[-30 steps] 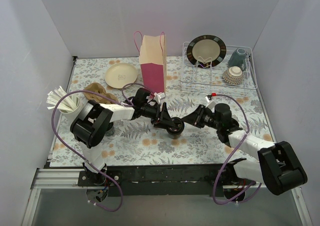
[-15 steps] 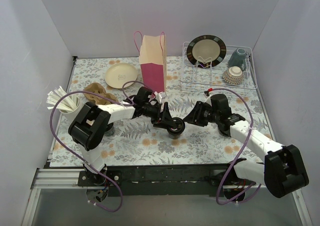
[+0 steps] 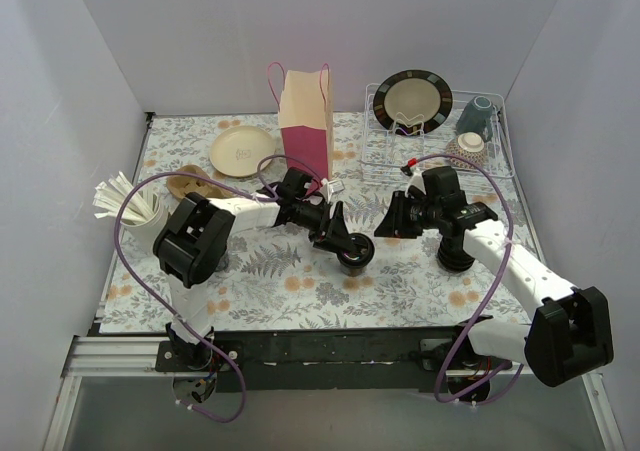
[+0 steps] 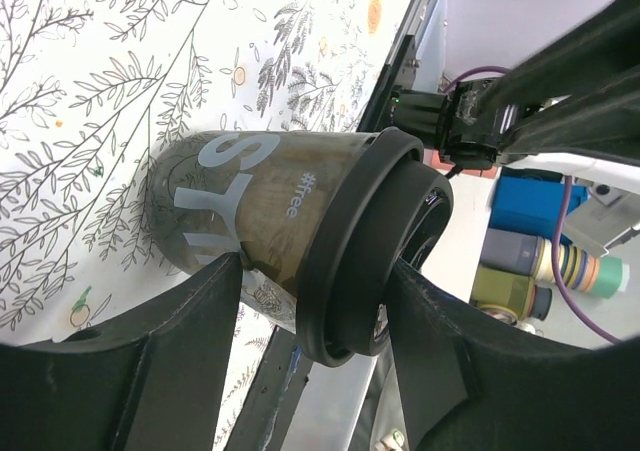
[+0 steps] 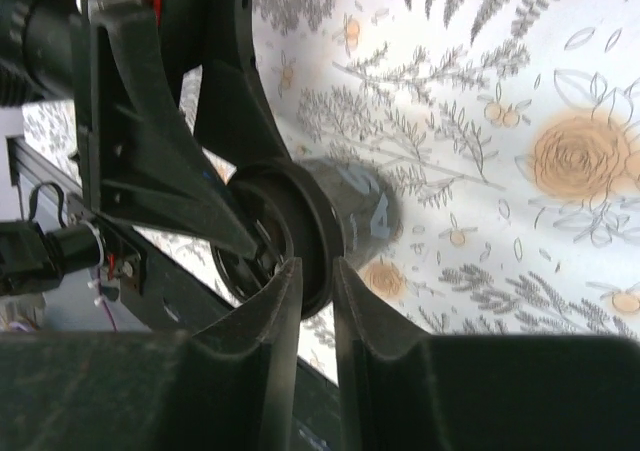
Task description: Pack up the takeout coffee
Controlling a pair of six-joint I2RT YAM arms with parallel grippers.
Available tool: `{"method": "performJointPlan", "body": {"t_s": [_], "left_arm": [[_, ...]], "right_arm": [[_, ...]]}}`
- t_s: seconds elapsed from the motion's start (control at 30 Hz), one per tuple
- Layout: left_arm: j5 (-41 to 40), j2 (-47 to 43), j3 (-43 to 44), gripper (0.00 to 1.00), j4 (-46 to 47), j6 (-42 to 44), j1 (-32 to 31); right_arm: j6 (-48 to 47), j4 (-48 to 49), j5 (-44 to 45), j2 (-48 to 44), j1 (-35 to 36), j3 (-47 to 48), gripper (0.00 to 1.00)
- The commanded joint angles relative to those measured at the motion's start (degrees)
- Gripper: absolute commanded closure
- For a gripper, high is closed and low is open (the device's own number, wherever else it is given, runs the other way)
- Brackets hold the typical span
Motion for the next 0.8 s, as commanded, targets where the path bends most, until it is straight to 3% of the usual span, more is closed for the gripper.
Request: {"method": "performJointPlan", "body": {"t_s": [0.0, 0.3, 0.53, 0.77], "left_arm": [[-22.9, 8.0, -3.9, 0.48, -8.6, 8.5, -0.2], [-23.0, 9.1, -3.4, 0.48, -8.6, 8.4, -0.2], [-22.9, 9.9, -2.2, 0.48, -9.5, 9.0, -0.2], [-22.9, 10.3, -2.0, 0.49, -9.6, 8.8, -0.2]], "right_arm": [[-4.6, -7.4, -1.6, -0.8, -0.1, 3.6, 0.76], [-3.7, -7.6, -1.3, -0.4, 0.7, 3.5, 0.79], [-0.6, -3.2, -2.2, 0.6, 2.8, 0.9, 0.74], [-1.1, -4.7, 3.6, 3.3, 5.5, 0.5, 0.75]]}}
